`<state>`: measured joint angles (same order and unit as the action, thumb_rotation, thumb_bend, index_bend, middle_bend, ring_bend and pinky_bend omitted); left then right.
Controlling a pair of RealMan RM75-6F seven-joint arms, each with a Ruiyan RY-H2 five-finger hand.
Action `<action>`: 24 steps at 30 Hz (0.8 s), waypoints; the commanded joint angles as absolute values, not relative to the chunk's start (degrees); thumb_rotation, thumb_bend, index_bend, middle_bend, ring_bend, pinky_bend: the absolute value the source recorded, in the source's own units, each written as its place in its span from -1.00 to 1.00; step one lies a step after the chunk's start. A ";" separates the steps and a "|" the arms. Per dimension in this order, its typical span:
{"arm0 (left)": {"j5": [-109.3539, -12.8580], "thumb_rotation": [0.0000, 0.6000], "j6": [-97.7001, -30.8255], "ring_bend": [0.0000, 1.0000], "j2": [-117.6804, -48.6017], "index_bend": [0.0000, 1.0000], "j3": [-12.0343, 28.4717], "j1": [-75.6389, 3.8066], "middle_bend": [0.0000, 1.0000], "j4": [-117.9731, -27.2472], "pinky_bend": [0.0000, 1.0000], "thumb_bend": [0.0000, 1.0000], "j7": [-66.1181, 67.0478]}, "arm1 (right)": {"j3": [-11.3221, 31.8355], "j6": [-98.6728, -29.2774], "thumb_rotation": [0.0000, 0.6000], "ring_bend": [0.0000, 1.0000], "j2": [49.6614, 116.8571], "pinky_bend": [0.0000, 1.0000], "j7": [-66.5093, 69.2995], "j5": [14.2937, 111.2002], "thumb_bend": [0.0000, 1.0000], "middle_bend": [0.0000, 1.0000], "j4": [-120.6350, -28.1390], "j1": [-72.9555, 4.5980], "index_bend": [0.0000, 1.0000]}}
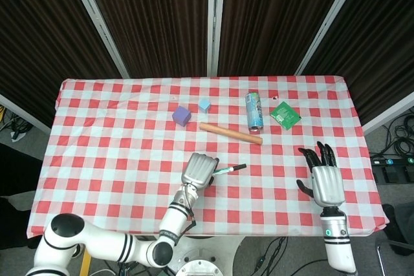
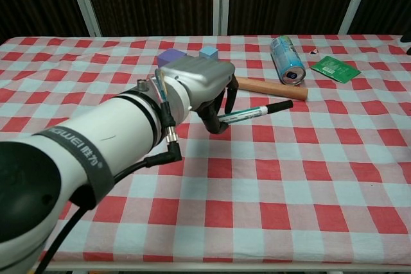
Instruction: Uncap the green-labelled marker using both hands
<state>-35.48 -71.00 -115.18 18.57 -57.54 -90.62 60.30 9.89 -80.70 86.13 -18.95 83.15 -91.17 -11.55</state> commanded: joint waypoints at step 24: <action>-33.12 1.00 -68.43 0.05 -111.68 0.11 20.62 -63.60 0.21 -89.87 0.13 -0.20 61.81 | 12.53 -68.64 1.00 -0.81 97.03 -0.76 -27.30 79.25 -0.84 -0.20 -85.24 -26.79 -0.08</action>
<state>-33.13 -68.43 -111.68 20.62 -63.59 -89.86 61.80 12.61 -68.54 96.93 -27.35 79.21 -85.33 -26.72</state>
